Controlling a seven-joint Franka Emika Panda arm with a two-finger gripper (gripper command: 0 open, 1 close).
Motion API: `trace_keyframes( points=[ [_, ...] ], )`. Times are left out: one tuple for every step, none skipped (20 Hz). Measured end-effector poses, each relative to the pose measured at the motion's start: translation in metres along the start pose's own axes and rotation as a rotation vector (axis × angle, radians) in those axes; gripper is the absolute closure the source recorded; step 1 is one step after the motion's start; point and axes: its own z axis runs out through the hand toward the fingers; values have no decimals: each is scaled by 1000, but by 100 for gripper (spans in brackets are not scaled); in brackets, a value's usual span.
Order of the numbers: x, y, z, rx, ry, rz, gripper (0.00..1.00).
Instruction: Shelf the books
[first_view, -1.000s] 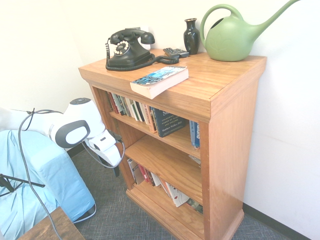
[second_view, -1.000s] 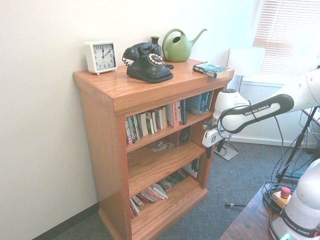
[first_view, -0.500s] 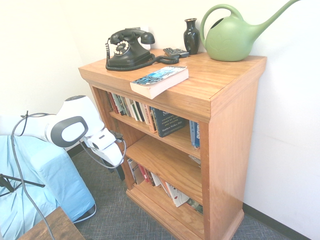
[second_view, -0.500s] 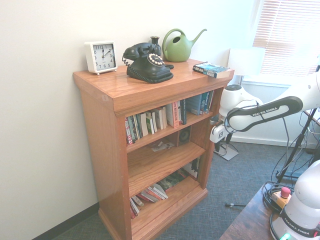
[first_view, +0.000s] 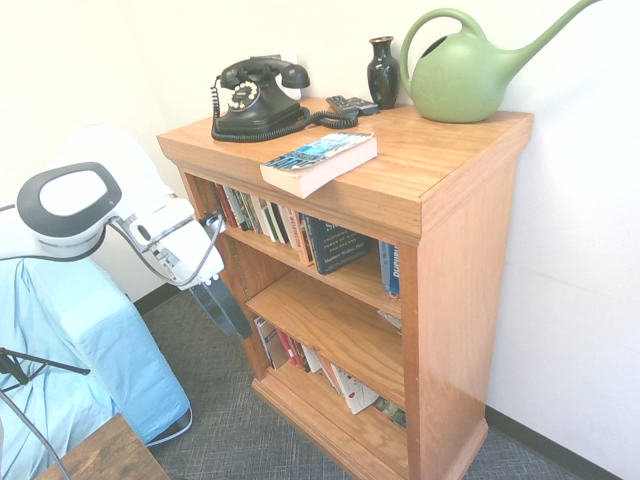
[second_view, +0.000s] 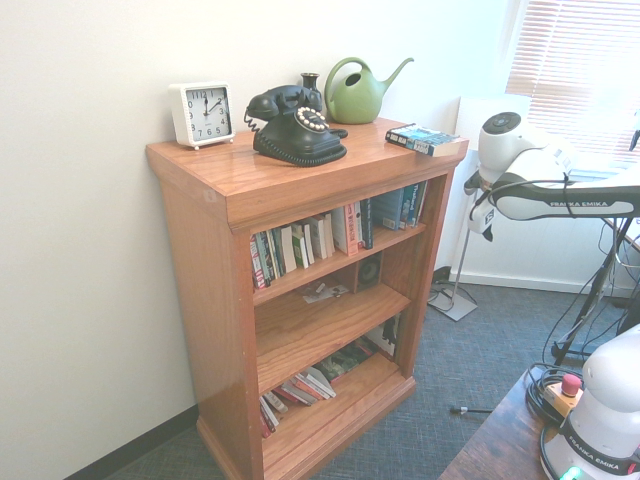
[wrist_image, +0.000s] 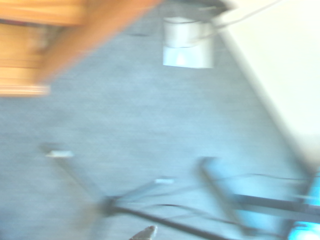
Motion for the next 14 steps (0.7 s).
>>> trace_keyframes(
  points=[
    [6, 3, -9, -34, 35, -6, 0],
    [12, 5, -18, -64, 69, -12, 0],
    [16, 4, -27, -98, 106, -17, 0],
    [20, 2, -36, -137, 146, -19, 0],
    [21, -2, -41, -173, 178, -22, 0],
    [22, -8, -46, -209, 202, -25, 0],
    [22, -15, -48, -242, 217, -25, 0],
    [22, -23, -49, -267, 224, -31, 0],
    [23, -33, -51, -290, 236, -39, 0],
    [24, -44, -54, -309, 248, -47, 0],
    [25, -55, -57, -325, 258, -54, 0],
    [26, -66, -61, -340, 268, -60, 0],
    [27, -76, -65, -355, 277, -63, 0],
    [29, -86, -70, -369, 286, -64, 0]
  ],
)
